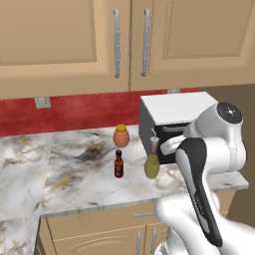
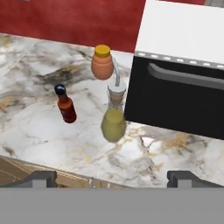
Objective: Pick the oil and vinegar bottle and condiment bottle from the counter and place them in the cabinet.
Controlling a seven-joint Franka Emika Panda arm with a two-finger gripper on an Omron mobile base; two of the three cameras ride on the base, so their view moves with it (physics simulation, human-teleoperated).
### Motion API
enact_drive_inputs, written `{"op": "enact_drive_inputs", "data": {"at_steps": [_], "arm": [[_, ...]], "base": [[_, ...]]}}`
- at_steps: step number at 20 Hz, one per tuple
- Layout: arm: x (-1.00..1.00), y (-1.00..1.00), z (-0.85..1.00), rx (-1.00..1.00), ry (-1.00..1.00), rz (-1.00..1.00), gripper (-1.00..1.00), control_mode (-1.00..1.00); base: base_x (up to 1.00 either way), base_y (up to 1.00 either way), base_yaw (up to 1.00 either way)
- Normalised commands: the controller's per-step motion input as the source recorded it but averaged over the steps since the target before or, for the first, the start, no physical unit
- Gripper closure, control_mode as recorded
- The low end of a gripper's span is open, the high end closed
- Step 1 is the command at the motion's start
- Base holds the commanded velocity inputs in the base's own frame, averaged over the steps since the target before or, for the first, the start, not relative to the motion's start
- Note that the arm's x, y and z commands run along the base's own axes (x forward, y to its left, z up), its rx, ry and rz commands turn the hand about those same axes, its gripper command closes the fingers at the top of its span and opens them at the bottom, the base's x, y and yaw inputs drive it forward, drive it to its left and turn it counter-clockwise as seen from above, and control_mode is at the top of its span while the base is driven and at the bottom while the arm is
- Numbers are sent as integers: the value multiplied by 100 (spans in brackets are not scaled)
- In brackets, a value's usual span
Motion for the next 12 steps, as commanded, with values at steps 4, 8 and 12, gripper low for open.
{"op": "enact_drive_inputs", "data": {"at_steps": [4, 8, 12], "arm": [[0, 2, -24, 0, 2, 0, -100, -100], [10, 7, -13, 0, 0, 0, -100, -100], [20, 12, -12, 0, 0, 0, -100, -100]], "base": [[0, 0, 0], [0, 0, 0], [0, 0, 0]]}}
